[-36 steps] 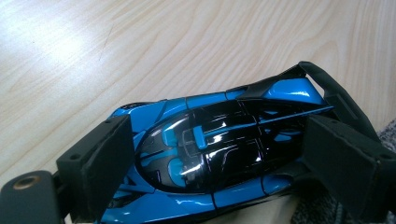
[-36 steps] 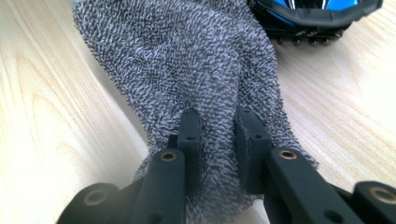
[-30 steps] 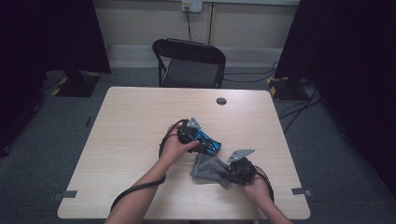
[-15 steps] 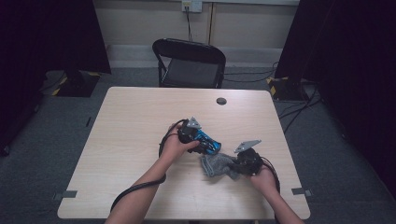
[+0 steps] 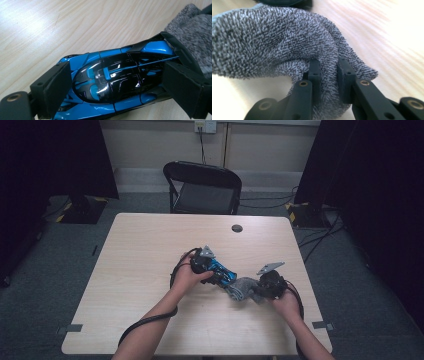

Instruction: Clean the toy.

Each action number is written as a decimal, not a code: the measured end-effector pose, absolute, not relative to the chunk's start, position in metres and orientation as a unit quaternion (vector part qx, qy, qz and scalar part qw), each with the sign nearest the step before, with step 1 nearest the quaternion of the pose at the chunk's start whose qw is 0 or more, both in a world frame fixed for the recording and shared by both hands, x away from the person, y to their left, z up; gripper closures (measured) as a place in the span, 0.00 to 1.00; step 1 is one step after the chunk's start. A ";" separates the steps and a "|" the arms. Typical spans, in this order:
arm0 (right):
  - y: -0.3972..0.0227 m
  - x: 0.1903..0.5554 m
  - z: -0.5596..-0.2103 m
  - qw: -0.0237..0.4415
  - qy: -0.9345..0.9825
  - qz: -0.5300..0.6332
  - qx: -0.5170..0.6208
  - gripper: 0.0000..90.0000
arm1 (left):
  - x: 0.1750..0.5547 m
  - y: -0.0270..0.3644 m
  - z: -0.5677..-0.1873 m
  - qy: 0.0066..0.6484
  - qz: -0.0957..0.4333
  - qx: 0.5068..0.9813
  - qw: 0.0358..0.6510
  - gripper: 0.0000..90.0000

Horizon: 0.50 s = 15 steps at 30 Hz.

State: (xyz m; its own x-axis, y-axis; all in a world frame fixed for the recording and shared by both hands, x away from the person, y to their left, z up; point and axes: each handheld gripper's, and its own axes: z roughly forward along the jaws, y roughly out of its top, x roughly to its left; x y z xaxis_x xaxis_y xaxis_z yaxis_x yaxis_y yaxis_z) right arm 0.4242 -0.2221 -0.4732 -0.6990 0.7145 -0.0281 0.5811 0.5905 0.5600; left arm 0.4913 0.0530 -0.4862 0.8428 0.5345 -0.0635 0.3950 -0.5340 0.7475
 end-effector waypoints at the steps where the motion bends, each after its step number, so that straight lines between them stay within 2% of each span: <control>1: -0.222 0.424 -0.473 0.126 0.883 0.265 0.367 0.84 | 0.491 0.053 -0.486 0.267 0.087 0.871 0.402 0.10; 15: -0.227 0.442 -0.473 0.170 0.866 0.247 0.399 0.84 | 0.491 0.053 -0.487 0.267 0.087 0.870 0.405 0.10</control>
